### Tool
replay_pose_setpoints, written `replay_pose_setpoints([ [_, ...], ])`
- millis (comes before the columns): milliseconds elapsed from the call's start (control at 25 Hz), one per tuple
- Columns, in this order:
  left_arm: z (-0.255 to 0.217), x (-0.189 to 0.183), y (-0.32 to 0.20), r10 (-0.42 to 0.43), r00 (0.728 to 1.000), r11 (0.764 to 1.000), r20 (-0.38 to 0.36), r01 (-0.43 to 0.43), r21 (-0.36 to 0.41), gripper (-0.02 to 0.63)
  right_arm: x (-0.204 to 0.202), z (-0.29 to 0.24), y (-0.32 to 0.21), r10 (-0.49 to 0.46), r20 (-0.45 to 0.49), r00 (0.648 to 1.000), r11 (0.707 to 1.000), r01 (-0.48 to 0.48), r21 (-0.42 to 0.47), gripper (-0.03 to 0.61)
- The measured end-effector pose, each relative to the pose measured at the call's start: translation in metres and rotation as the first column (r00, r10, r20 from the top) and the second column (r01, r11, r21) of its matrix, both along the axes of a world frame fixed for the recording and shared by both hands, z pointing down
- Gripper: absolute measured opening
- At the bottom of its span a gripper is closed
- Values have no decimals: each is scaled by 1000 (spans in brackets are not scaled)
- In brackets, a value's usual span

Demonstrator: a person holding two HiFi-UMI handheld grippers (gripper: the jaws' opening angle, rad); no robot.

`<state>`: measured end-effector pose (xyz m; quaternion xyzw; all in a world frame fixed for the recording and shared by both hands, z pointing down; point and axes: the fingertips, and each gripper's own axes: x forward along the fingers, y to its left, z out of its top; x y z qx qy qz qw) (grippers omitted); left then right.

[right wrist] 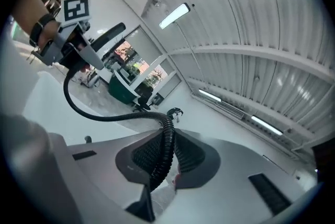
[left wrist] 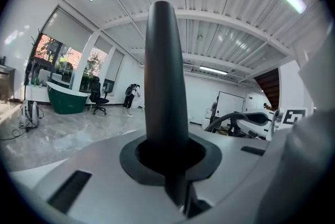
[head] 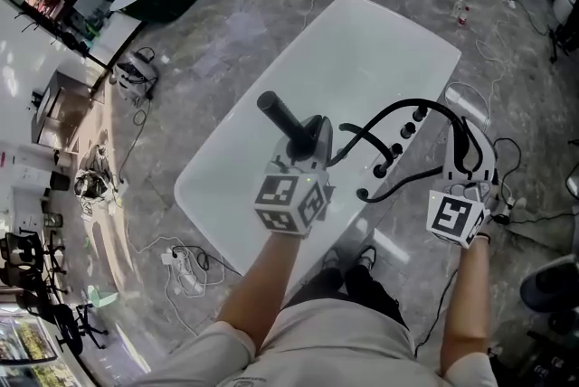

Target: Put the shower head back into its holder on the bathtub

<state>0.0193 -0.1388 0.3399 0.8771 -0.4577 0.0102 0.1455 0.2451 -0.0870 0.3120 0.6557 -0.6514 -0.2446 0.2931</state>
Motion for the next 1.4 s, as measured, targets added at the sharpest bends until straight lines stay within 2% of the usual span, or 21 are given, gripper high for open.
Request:
replay_pose_setpoints([
  [80,0,5,2,11,1000,1000,8,-11,2,40,-4,16,2,1,-29,1000,999,-2,-45,66],
  [160,3,6,2,15,1000,1000,20,-15,1,40,-19,41,4,-40,12,999,993,41,-112,66],
  [200,5,6,1,14,1000,1000,27,-14,-1,40,-27,52,4,-63,58,996,987,71,-144,66],
  [280,10,2,-1,8,999,1000,43,-7,-9,40,-37,72,5,-90,215,972,972,133,-195,66],
  [400,22,-5,-1,-1,998,1000,66,3,-27,40,-41,89,8,-95,467,879,947,225,-230,66],
  [520,29,-6,1,1,997,999,73,2,-43,40,-40,96,13,-97,634,767,926,304,-226,66],
  [680,16,-10,3,8,998,1000,66,-6,-23,40,-39,111,11,-59,769,636,912,348,-218,66],
  [800,-4,-10,1,10,998,1000,64,-10,8,40,-35,131,13,-19,819,574,902,363,-234,66],
  [880,-7,-7,-1,15,995,1000,94,-16,12,40,-36,138,18,-12,823,568,896,371,-243,66],
  [1000,8,1,1,45,988,999,148,-43,-19,40,-49,135,27,-40,814,579,883,402,-242,66],
  [1160,10,4,11,71,989,997,131,-68,-27,40,-60,139,31,-52,805,591,866,429,-259,66],
  [1280,-9,0,11,77,991,997,111,-77,-4,40,-55,161,34,-18,806,591,852,431,-298,66],
  [1400,-16,-5,4,63,992,998,105,-62,-15,40,-54,184,41,18,804,595,837,431,-337,66],
])
